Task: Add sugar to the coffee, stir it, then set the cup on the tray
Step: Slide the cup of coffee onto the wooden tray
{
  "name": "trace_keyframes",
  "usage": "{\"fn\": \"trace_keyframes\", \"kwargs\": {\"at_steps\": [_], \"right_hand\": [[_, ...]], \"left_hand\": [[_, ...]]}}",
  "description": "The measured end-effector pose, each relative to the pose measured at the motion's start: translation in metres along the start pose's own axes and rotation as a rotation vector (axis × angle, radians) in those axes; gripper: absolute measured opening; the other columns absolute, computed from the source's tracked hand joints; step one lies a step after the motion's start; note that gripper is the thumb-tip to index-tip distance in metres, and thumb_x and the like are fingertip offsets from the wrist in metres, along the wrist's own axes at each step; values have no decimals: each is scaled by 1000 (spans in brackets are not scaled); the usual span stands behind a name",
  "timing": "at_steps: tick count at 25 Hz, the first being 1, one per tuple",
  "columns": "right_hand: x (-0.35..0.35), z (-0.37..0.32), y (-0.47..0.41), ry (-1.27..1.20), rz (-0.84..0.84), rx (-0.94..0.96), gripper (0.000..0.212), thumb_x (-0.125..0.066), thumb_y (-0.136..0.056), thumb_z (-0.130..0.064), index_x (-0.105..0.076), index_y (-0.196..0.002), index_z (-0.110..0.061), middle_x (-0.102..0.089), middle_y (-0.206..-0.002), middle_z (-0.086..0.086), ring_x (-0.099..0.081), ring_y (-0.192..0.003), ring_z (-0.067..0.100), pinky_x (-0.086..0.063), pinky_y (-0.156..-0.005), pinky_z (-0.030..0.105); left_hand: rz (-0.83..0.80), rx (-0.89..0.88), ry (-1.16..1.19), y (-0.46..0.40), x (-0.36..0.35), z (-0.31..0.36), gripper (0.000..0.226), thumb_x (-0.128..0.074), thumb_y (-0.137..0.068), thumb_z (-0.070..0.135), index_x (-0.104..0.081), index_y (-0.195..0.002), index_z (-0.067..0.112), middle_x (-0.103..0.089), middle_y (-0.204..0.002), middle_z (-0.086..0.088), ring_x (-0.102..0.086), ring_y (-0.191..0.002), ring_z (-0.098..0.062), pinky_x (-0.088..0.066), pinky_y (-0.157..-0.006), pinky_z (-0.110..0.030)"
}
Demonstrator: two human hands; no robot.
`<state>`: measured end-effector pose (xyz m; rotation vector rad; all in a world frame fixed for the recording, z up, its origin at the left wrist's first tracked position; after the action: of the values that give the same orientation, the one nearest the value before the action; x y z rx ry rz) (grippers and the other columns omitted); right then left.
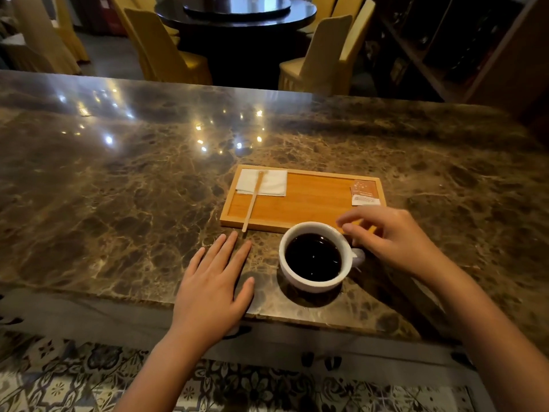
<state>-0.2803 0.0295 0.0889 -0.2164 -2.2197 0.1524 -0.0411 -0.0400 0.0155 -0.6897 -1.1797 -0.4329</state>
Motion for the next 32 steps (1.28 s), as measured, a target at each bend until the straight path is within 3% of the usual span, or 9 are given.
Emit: {"fn": "trace_keyframes", "kwargs": {"at_steps": [5, 10, 15, 21, 26, 29, 32], "right_hand": [[-9, 7, 33, -169, 38, -139, 17, -54, -90, -23, -68, -98, -27, -70, -96, -10, -61, -93, 5, -48, -78, 23], [-19, 15, 40, -258, 29, -235, 11, -57, -88, -23, -68, -91, -22, -69, -88, -6, -62, -85, 11, -50, -76, 31], [-28, 14, 43, -414, 7, -279, 13, -53, -90, -20, -63, -85, -14, -66, -69, -6, -62, -61, 10, -51, -59, 27], [-33, 12, 43, -477, -81, -255, 20, -48, -93, -21, -60, -83, -8, -64, -64, -3, -63, -60, 17, -54, -63, 37], [-26, 8, 31, -563, -46, -254, 22, -45, -94, -15, -60, -82, -6, -64, -63, -10, -59, -60, 10, -52, -59, 26], [-13, 3, 16, -591, 2, -224, 21, -41, -94, -8, -58, -83, -4, -60, -70, -2, -58, -57, 3, -50, -55, 16], [-3, 7, -1, -565, 36, -225, 22, -39, -96, -7, -57, -92, 4, -58, -75, 4, -58, -57, 1, -49, -53, 14]], "left_hand": [[5, -9, -1, 0, 1, -1, 56, -32, -89, 46, -38, -138, 21, -31, -146, -5, -20, -134, -16, -10, -107, -34], [8, -13, 1, 0, 1, 0, 56, -31, -88, 46, -38, -138, 21, -32, -145, -6, -21, -134, -17, -12, -107, -36], [12, -18, -1, 0, 0, 0, 56, -30, -88, 46, -38, -138, 21, -33, -145, -7, -21, -134, -17, -14, -106, -38], [12, -18, 0, 0, 0, 0, 57, -29, -88, 47, -37, -139, 20, -32, -145, -7, -22, -134, -18, -16, -106, -40], [8, -20, -4, 0, -2, -2, 57, -29, -89, 47, -36, -139, 21, -31, -146, -7, -20, -134, -18, -15, -107, -40], [8, -22, -6, 0, -3, -2, 57, -30, -89, 46, -37, -139, 21, -32, -145, -7, -21, -134, -17, -14, -107, -39], [15, -22, 4, 1, -1, -1, 56, -31, -88, 46, -38, -138, 20, -33, -145, -7, -22, -134, -18, -15, -106, -38]]}}
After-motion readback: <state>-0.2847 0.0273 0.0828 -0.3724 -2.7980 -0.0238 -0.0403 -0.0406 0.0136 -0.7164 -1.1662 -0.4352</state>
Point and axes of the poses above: each hand's wrist, its own y-axis away from the middle knuckle, its own x-axis out of the back of the hand, z = x × y, the point moved 6 cm from there along -y, towards the middle knuckle
